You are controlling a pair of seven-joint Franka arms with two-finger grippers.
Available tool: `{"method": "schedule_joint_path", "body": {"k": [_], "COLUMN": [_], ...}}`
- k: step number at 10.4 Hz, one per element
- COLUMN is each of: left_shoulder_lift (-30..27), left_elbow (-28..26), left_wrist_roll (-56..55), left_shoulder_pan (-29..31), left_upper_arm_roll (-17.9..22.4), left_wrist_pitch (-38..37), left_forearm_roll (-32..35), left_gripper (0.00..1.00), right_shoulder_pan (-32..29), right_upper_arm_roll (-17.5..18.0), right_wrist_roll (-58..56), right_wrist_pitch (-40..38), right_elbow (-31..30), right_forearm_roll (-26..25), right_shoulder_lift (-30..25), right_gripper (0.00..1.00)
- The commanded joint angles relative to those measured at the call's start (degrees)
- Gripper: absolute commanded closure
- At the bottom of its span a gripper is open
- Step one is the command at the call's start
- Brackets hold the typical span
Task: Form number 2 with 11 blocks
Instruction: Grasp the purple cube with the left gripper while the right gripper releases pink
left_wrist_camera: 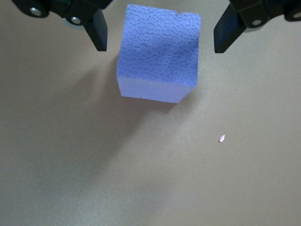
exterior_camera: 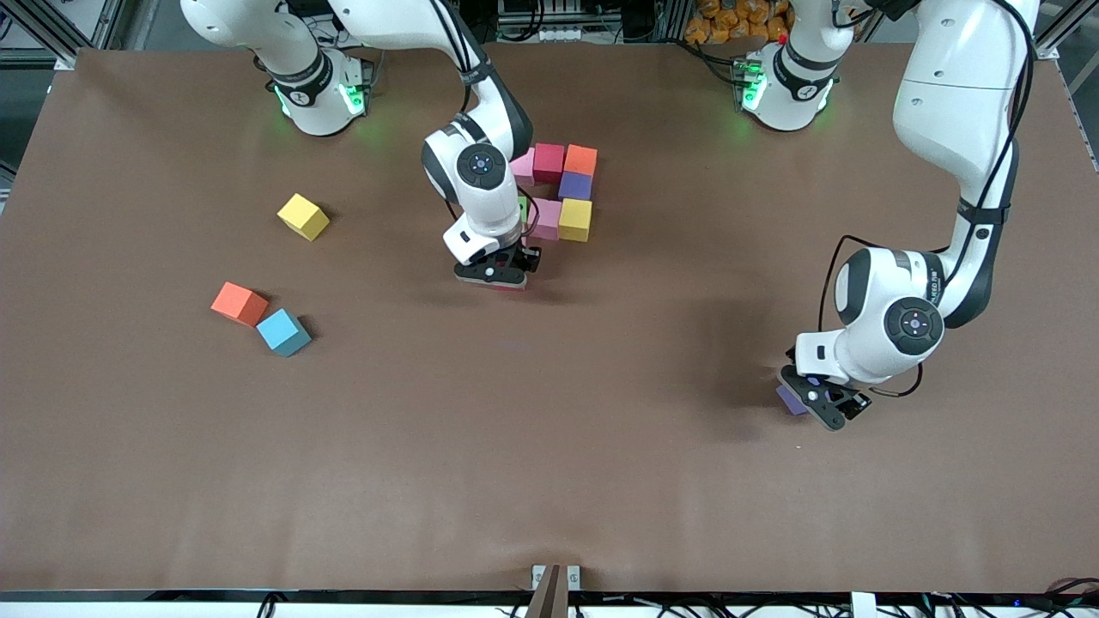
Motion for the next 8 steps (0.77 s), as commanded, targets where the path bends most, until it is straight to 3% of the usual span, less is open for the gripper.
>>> {"method": "schedule_joint_path", "body": {"k": [1,3,4,5,6,7,8], "left_shoulder_lift": [0.9,1.3,1.5,1.7,1.8,1.8,1.8], "left_elbow": [1.1,1.1,1.1,1.1,1.1,1.1,1.1], "left_wrist_roll": [1.3,1.1,1.0,1.0,1.0,1.1,1.0], "left_shoulder_pan": [-0.4,-0.8,-0.9,-1.0,-1.0,-1.0,-1.0], "left_upper_arm_roll": [0.2,0.2,0.2,0.2,0.2,0.2,0.2], "left_wrist_pitch": [0.3,0.6,1.1,1.2,1.2,1.2,1.2], "left_forearm_roll": [-1.8,-1.8,-1.8,-1.8,-1.8,-1.8,-1.8], "left_gripper": [0.00,0.00,0.00,0.00,0.00,0.00,0.11], "right_shoulder_pan": [0.3,0.3,0.3,0.2,0.0,0.1,0.0], "right_upper_arm_roll": [0.1,0.1,0.1,0.1,0.2,0.2,0.2], "right_wrist_roll": [1.7,1.7,1.7,2.1,3.8,6.0,7.0], "right_wrist_pitch": [0.3,0.6,0.6,0.5,0.5,0.3,-0.1], "right_elbow": [-2.6,-2.9,-2.8,-2.8,-2.5,-2.2,-1.7], "right_forearm_roll": [-1.1,-1.1,-1.1,-1.1,-1.1,-1.1,-1.0], "right_shoulder_lift": [-1.1,-0.9,-0.9,-0.8,-0.8,-0.8,-0.9], "right_gripper": [0.70,0.70,0.59,0.18,0.00,0.00,0.00]}}
